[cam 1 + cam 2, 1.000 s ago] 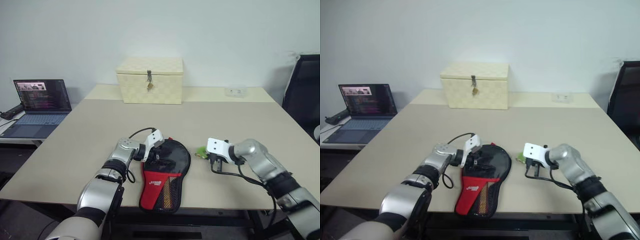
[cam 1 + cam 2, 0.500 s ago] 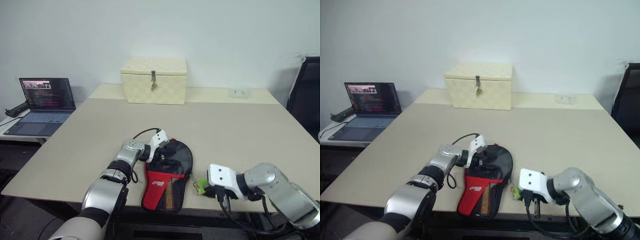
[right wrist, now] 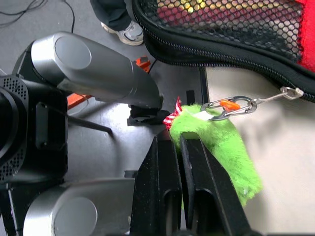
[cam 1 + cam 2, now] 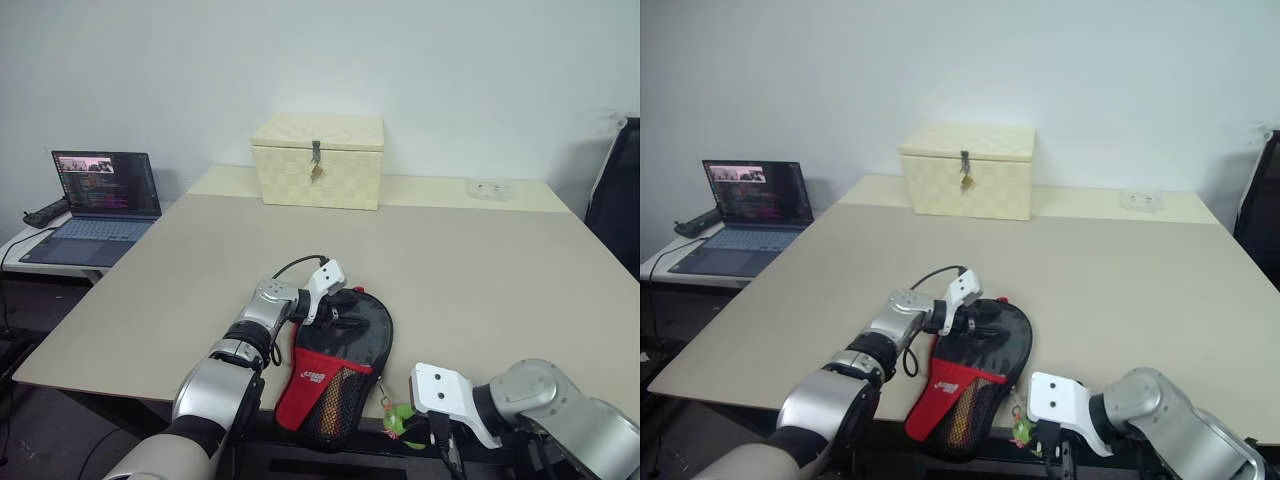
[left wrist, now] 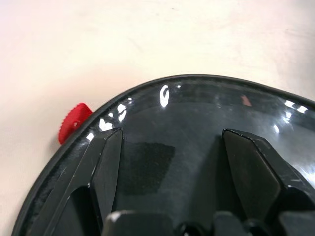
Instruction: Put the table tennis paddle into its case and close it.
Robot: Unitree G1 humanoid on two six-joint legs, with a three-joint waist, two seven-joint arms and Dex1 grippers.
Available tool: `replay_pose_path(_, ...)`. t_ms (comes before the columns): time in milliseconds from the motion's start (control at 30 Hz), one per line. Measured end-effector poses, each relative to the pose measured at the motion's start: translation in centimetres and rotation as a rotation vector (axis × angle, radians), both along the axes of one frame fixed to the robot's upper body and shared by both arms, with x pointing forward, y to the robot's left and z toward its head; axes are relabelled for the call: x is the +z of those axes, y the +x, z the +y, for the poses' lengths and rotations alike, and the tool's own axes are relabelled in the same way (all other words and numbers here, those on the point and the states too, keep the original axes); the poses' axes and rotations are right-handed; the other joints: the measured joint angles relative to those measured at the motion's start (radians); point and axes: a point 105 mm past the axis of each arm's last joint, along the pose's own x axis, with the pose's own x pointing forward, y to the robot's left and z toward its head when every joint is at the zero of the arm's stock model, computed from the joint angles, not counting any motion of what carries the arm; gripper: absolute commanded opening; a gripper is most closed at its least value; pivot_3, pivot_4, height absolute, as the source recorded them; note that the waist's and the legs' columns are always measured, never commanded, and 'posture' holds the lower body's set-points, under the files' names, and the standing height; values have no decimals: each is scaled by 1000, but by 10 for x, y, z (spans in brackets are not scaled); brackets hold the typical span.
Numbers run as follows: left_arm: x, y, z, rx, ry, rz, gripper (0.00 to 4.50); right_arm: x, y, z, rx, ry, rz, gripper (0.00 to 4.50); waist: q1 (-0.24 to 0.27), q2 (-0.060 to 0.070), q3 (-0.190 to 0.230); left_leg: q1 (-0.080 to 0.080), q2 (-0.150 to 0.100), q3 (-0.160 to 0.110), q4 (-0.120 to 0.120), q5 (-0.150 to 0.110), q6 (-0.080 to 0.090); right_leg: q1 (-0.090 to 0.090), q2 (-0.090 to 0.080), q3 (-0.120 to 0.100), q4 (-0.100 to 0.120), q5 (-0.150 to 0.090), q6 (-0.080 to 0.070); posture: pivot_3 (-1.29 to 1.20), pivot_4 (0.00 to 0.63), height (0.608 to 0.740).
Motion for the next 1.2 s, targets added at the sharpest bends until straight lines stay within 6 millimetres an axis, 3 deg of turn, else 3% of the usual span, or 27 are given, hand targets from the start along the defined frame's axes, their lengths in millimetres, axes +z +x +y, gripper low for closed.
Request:
replay_pose_path(100, 0, 1, 1, 13, 0, -4, 3524, 5, 0, 7, -17, 52, 49, 643, -1, 0, 0, 1, 0, 0, 1, 0, 0, 0, 0, 0, 2, 0, 0, 0, 150, 740)
replay_pose_path(200, 0, 3, 1, 32, -1, -12, 3524, 16, 1, 6, -23, 81, 85, 1590, -4, 0, 0, 2, 1, 0, 3, 0, 0, 1, 1, 0, 3, 0, 1, 0, 150, 740)
replay_pose_path(433, 0, 3, 11, 57, -55, -2, 3524, 55, 23, -3, -112, 192, 65, 1590, -10, 0, 0, 4, 3, 1, 2, 0, 0, 2, 2, 1, 4, -1, 1, 0, 150, 740)
replay_pose_path(600, 6, -11, 51, 10, -108, 71, 3524, 69, 94, -4, -340, 337, -12, 1590, -43, 0, 1, 4, 3, 3, -1, 1, 0, -1, 2, 3, 5, 2, -3, 0, 150, 740)
replay_pose_path(733, 14, -28, 101, 9, -81, 103, 3524, 63, 143, -2, -467, 376, -40, 1590, -53, 1, 1, -1, 4, 2, -3, 1, 0, -9, 3, 3, 6, 1, -6, 0, 150, 740)
replay_pose_path(967, 16, -57, 142, 81, -50, 140, 3524, 38, 182, 8, -558, 387, -29, 1590, -50, 2, 2, -7, 4, 4, -2, 1, -1, -14, 2, 4, 6, 1, -6, 0, 150, 740)
replay_pose_path(1200, 17, -67, 141, 126, -67, 148, 3524, 10, 191, 18, -590, 362, 14, 1590, -39, 3, 3, -6, 4, 3, -2, 1, -1, -14, 2, 4, 10, 1, -6, 0, 150, 740)
